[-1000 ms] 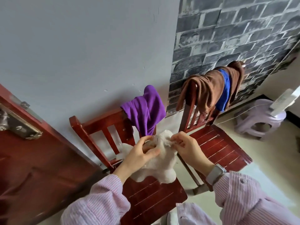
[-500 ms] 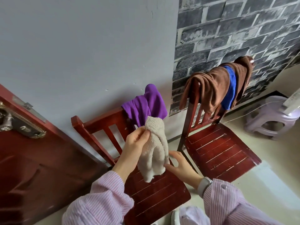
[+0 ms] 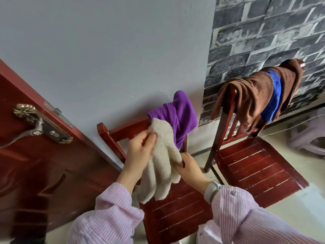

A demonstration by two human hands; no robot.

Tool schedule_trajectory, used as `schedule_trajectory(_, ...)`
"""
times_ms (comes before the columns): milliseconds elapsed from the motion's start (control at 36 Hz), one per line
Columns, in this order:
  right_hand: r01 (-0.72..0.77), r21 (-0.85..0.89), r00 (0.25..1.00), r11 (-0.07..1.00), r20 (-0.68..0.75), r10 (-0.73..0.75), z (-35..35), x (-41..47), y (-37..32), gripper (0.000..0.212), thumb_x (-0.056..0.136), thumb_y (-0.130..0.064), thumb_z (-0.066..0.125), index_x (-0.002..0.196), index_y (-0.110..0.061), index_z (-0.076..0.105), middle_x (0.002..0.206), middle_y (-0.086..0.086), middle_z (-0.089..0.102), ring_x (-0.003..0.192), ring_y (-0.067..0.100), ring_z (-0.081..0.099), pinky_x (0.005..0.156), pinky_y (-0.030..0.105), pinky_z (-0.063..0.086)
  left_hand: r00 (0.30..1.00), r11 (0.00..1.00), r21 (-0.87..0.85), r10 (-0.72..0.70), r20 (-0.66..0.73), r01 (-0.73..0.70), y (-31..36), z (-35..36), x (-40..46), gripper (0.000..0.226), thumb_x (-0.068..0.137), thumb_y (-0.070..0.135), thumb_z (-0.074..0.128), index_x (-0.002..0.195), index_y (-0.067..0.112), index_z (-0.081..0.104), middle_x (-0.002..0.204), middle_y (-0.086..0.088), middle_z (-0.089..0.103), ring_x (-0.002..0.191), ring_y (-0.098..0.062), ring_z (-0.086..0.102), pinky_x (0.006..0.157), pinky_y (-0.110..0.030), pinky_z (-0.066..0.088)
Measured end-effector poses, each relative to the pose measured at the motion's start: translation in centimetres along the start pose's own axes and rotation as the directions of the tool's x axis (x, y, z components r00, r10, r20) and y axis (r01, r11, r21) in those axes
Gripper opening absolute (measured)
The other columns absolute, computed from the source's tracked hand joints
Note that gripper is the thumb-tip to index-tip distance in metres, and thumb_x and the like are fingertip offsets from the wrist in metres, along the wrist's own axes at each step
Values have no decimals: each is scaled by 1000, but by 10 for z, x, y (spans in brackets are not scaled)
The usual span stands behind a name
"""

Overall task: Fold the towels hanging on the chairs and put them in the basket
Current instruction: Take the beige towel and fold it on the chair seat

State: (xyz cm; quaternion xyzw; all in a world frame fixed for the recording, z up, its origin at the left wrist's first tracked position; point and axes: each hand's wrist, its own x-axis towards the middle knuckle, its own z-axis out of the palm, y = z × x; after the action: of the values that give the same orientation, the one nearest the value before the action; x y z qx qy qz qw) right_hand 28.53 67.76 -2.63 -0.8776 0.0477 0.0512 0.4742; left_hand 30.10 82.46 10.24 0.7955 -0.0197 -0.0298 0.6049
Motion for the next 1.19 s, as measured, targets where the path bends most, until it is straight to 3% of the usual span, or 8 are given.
schedule_trajectory(139,-190,-32,980,981,-61,188,-16,1,29,19,89,-18,51,88,-2,61,82,6,57,82,24,57,69,30,39,927,1000,7,26,-374,-25,-16,-31,14,27,89,11,55,114,21,54,87,5,60,75,-1,56,69,-10,45)
schedule_trajectory(222,-255,101,951,962,-154,268,-33,-3,38,18,90,-15,52,97,0,60,86,8,59,82,23,56,70,28,38,903,988,152,38,-428,30,-36,-44,11,27,89,9,54,114,17,58,93,4,63,86,-9,60,75,-17,47)
schedule_trajectory(333,-205,163,947,965,-215,238,-47,-1,36,17,91,-15,53,102,-4,60,86,7,61,81,20,56,70,25,39,946,920,392,128,-297,-2,-57,-39,-1,21,91,8,51,104,16,65,105,4,63,93,0,54,82,-11,40)
schedule_trajectory(528,144,236,981,961,92,-169,-52,-8,-21,12,90,-10,54,91,-19,63,76,-15,61,70,-14,57,65,5,41,976,821,541,87,199,-183,-62,12,-15,39,76,34,71,113,26,64,102,9,48,94,-4,52,82,-21,44)
schedule_trajectory(611,188,333,973,924,63,-220,-56,-11,-36,20,89,-11,56,83,-29,61,78,-12,64,74,-8,58,71,10,44,979,864,467,130,159,-190,-63,27,-15,19,80,22,69,96,12,70,91,4,56,83,-12,61,78,-36,51)
schedule_trajectory(778,-6,206,920,979,-383,86,-58,-16,-11,14,88,-21,58,100,-14,54,92,-3,55,78,4,51,69,13,40,972,893,394,234,1,-216,-56,34,-13,13,80,16,69,86,5,71,80,2,61,72,-6,59,67,-15,47)
schedule_trajectory(944,-77,322,997,944,18,76,-53,-29,-5,21,93,-19,47,78,-9,57,72,3,57,66,14,52,61,28,44,964,890,379,265,29,-256,-57,40,-14,13,80,15,70,88,6,71,81,-1,63,75,-10,61,70,-22,50)
schedule_trajectory(1194,-154,507,985,848,6,175,-69,-5,-12,26,88,-25,59,65,-12,55,59,-6,52,62,11,49,60,24,40,980,901,386,168,105,-196,-64,23,-13,15,82,15,66,96,14,72,88,5,64,83,-3,60,73,-10,47)
